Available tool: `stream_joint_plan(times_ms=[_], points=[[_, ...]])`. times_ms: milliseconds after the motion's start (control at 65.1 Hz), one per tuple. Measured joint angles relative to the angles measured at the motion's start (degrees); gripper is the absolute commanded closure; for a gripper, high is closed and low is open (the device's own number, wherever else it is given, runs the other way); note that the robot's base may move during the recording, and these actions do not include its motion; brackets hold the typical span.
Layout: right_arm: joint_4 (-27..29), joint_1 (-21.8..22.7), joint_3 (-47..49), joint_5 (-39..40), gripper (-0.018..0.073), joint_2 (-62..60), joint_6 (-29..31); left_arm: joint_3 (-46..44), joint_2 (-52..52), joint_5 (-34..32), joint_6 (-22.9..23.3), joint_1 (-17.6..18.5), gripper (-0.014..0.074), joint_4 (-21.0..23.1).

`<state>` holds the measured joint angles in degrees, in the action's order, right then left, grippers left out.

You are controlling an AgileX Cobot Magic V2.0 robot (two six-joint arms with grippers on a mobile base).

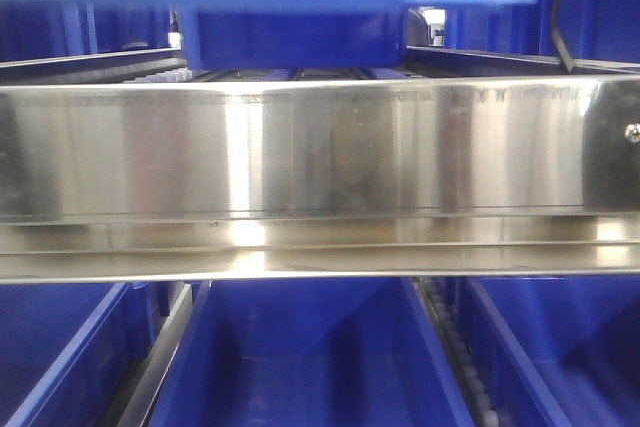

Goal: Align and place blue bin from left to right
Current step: 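Close both grippers on the opposite side rims of the blue bin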

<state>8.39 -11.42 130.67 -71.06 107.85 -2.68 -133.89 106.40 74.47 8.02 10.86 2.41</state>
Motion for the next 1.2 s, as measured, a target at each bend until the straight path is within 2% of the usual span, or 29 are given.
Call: stream_joint_plan(times_ms=[261, 1199], points=[[1.5, 0.4, 0.0, 2.1, 0.0628, -1.5, -0.4, -3.1, -0.3, 0.3, 0.0, 0.0, 0.0708, 0.6], [3.1, 0.5, 0.0, 6.7, 0.0628, -2.5, -0.9, -2.1, -1.1, -0.2, 0.0, 0.0, 0.0708, -1.0]])
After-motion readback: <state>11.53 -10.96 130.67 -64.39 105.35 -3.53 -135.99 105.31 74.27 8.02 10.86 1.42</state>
